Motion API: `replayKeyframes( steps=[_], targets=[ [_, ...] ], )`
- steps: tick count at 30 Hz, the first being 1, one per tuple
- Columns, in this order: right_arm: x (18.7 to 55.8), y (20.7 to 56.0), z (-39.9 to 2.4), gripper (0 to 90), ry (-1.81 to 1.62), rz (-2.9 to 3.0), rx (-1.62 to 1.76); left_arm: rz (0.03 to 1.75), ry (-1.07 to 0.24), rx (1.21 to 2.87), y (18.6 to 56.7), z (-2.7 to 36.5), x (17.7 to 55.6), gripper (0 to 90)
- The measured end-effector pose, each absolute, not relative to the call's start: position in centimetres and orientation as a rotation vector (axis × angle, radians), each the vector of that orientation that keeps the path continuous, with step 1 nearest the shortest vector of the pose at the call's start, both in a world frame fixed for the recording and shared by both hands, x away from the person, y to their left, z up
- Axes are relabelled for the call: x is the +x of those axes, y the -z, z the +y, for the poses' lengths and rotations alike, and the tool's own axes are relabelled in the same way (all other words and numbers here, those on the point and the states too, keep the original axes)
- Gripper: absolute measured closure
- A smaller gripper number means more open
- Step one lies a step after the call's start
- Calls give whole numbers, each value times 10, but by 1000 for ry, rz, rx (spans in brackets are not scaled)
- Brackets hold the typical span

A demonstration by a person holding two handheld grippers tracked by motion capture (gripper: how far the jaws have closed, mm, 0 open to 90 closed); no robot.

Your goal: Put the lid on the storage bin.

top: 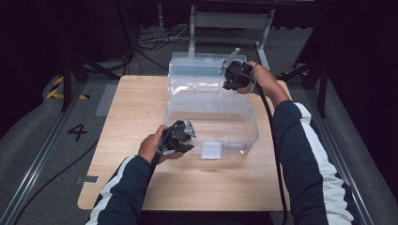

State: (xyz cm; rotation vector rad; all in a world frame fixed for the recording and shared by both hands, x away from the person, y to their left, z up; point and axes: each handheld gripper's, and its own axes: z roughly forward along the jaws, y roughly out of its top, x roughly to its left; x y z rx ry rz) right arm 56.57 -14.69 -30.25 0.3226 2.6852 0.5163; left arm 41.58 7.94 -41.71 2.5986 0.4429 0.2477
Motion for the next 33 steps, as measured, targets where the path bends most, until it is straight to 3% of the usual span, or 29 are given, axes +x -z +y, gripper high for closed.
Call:
replayKeyframes(
  steps=[33],
  targets=[
    [556, 301, -147, 853, -528, 2676, 300, 471, -270, 2579, 419, 79, 413, 692]
  ],
)
